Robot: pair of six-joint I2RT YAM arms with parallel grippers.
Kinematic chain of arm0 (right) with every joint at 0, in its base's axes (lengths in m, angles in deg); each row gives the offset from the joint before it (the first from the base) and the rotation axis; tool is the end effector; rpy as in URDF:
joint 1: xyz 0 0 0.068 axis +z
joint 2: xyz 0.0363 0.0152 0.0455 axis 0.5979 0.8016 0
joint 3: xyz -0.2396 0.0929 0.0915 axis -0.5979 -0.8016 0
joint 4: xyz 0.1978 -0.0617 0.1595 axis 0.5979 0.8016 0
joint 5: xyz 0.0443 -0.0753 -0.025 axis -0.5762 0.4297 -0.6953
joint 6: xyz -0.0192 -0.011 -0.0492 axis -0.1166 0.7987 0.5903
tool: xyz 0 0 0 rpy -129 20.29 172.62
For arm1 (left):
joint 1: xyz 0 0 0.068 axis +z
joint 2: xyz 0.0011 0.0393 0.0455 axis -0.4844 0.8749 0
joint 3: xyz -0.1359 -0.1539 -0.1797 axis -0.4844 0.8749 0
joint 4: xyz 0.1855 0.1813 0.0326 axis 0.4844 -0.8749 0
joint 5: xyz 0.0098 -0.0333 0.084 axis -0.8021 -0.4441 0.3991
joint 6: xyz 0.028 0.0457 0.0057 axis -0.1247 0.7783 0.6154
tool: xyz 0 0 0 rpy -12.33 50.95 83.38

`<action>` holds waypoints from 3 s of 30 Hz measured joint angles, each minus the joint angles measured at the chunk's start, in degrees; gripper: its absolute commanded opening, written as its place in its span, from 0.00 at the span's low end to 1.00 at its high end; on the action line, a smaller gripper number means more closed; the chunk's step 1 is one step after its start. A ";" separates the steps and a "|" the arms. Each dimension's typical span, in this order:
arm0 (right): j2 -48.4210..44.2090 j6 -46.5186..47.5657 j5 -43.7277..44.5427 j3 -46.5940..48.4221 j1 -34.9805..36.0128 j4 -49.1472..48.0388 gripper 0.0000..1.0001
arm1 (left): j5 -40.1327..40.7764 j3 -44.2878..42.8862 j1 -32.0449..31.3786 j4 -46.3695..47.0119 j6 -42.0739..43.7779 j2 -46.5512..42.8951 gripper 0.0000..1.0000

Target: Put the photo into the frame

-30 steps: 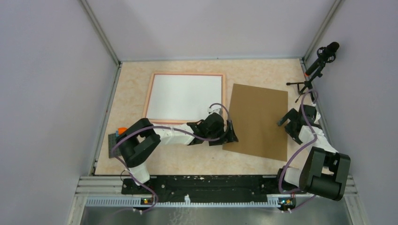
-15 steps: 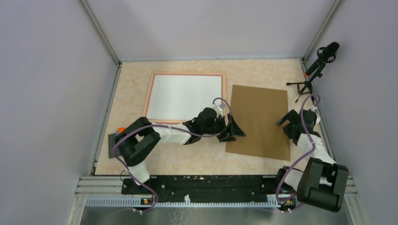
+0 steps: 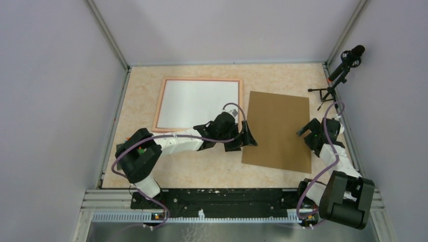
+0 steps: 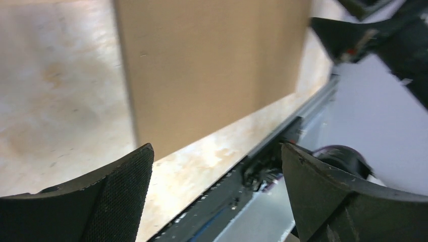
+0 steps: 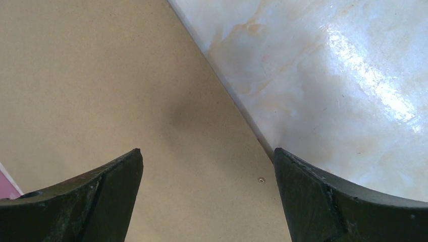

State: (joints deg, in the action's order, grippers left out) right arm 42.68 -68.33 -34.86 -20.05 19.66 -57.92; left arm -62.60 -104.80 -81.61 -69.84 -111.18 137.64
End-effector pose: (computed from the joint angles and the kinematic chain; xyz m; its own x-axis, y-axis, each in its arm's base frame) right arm 0.1918 -0.0588 0.1631 -0.4468 0.7266 -0.5219 0.6590 0.6619 0.3573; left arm 0.2095 -0.2894 0.2043 -0.9560 -0.1475 -0.2538 0.1124 0.6148 -0.7807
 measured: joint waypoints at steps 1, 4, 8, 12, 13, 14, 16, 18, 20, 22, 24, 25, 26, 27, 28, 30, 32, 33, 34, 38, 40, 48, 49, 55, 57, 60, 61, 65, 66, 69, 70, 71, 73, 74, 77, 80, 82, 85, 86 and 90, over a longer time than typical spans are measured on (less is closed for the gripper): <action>0.02 0.00 0.00 0.02 0.00 0.11 0.99 | 1.11 0.09 -0.20 -1.90 0.17 0.55 0.99; 0.11 0.11 -0.02 0.24 0.00 0.52 0.99 | 3.30 0.04 -1.40 -4.68 0.85 3.45 0.98; 0.11 0.22 -0.02 0.24 0.02 0.63 0.99 | 5.99 -2.36 -4.11 -7.87 1.95 6.75 0.98; 0.22 0.28 -0.13 0.26 0.00 0.61 0.99 | 8.11 -4.48 -6.43 -8.83 3.10 8.59 0.98; 0.31 0.46 -0.24 0.26 0.00 0.59 0.99 | 7.63 -4.57 -6.69 -8.48 3.15 8.83 0.97; 0.42 0.63 -0.24 0.31 0.00 0.48 0.99 | 7.37 -4.76 -6.78 -8.48 3.21 8.92 0.96; 0.55 0.85 -0.26 0.31 0.00 0.09 0.99 | 5.75 -4.90 -6.56 -8.13 3.13 9.38 0.95; 0.63 1.16 -0.39 0.26 0.00 -0.31 0.99 | 3.39 -4.96 -5.73 -7.39 3.13 9.70 0.92; 0.66 1.25 -0.66 0.24 0.00 -0.48 0.99 | 0.76 -4.61 -4.61 -6.34 3.48 9.79 0.88; 0.66 1.25 -0.94 0.24 -0.02 -0.52 0.99 | -1.40 -4.50 -3.48 -5.62 4.50 9.79 0.86; 0.66 1.22 -1.33 0.20 -0.24 -0.79 0.99 | -4.15 -4.50 -1.95 -4.81 5.68 9.77 0.84; 0.68 1.18 -1.57 0.11 -0.39 -1.03 0.99 | -5.40 -4.50 -1.18 -4.22 5.97 9.75 0.83; 0.68 1.16 -1.73 -0.09 -0.50 -1.42 0.99 | -6.34 -4.52 -0.44 -3.58 6.05 9.75 0.82; 0.66 1.11 -1.81 -0.24 -0.61 -1.99 0.99 | -7.50 -4.52 0.44 -2.86 6.05 9.64 0.81; 0.66 1.07 -1.92 -0.35 -0.74 -2.34 0.99 | -8.55 -4.52 1.27 -2.14 5.81 9.44 0.79; 0.57 1.09 -1.97 -0.61 -0.85 -3.06 0.99 | -10.19 -4.52 2.62 -0.70 5.20 8.55 0.74; 0.44 1.11 -1.77 -0.85 -1.11 -3.50 0.99 | -11.45 -4.52 3.58 0.46 4.50 7.21 0.71; 0.17 1.16 -1.68 -0.94 -1.14 -3.50 0.99 | -12.09 -4.52 4.02 1.01 4.09 6.32 0.68; -0.04 1.20 -1.53 -0.96 -1.14 -3.15 0.99 | -12.63 -4.52 4.33 1.66 3.61 5.55 0.65; -1.14 1.29 -1.22 -0.96 -1.18 -1.09 0.99 | -14.47 -4.52 5.33 5.77 1.27 2.10 0.56; -1.84 0.55 -1.75 -0.96 -1.16 -0.26 0.99 | -14.84 -4.52 5.44 7.65 0.68 1.09 0.52; -2.89 -0.50 -4.07 -0.96 -1.09 -0.20 0.99 | -17.22 -6.40 6.43 8.17 -0.35 3.69 0.33; -2.89 -0.44 -4.22 -0.96 -1.07 -0.22 0.99 | -17.46 -6.80 6.49 8.20 -0.63 4.55 0.33; -2.51 -0.28 -4.35 -0.96 -1.07 -0.44 0.99 | -19.12 -7.80 6.51 8.98 -2.29 9.31 0.26; -2.51 -0.26 -4.37 -0.96 -1.07 -0.46 0.99 | -19.37 -8.48 6.51 8.83 -2.36 10.36 0.22; -2.51 -0.20 -4.79 -0.96 -1.07 -0.61 0.99 | -19.23 -11.26 6.43 6.80 -0.98 11.72 0.17; -2.56 -0.17 -4.98 -0.96 -1.07 -0.63 0.99 | -19.15 -12.22 6.43 5.81 -0.11 11.91 0.18; -3.28 -0.22 -6.10 -0.94 -1.05 0.04 0.99 | -19.78 -15.69 6.56 4.22 2.80 12.87 0.09; -3.67 -0.26 -6.36 -0.92 -1.01 0.59 0.99 | -20.22 -16.39 6.67 3.89 3.45 13.51 0.03; -4.87 0.26 -6.69 -0.61 -0.74 2.99 0.99 | -20.55 -18.51 7.06 1.46 6.56 15.54 0.00; -5.20 0.52 -6.84 -0.15 -0.68 4.35 0.99 | -20.46 -19.28 7.19 0.35 7.74 15.91 0.00; -5.49 0.94 -6.84 0.55 -0.55 5.92 0.99 | -20.20 -20.79 7.23 -1.99 9.27 16.20 0.00; -5.97 1.86 -6.56 2.67 -0.15 8.96 0.99 | -18.95 -25.66 7.10 -8.46 13.53 16.41 0.00; -6.25 2.29 -6.32 4.15 0.22 10.29 0.99 | -18.05 -29.03 6.84 -12.39 16.20 16.41 0.00; -6.99 3.26 -5.03 10.34 2.08 14.40 0.99 | -13.44 -38.05 5.84 -21.81 23.32 16.26 0.00; -6.93 4.24 -2.38 19.19 6.14 19.04 0.99 | -6.62 -43.95 4.35 -30.14 30.23 14.32 0.00; -6.80 4.79 -1.29 26.43 8.85 22.03 0.99 | -2.21 -45.57 3.26 -34.03 34.16 11.78 0.00; -6.32 5.11 -1.68 34.77 10.21 25.53 0.99 | 4.61 -47.01 1.01 -37.42 41.31 7.54 0.00; -6.01 5.09 -2.01 37.66 10.21 26.97 0.99 | 7.69 -47.71 -0.24 -37.99 44.22 6.34 0.00; -3.93 1.53 -5.35 48.92 10.27 31.28 0.99 | 17.31 -52.00 -5.60 -40.72 52.48 5.22 0.00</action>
State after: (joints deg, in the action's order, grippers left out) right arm 38.75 -66.80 -40.22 28.87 29.93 -26.64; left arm -45.29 -156.80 -87.21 -110.56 -58.70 142.87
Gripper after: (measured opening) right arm 0.987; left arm 0.013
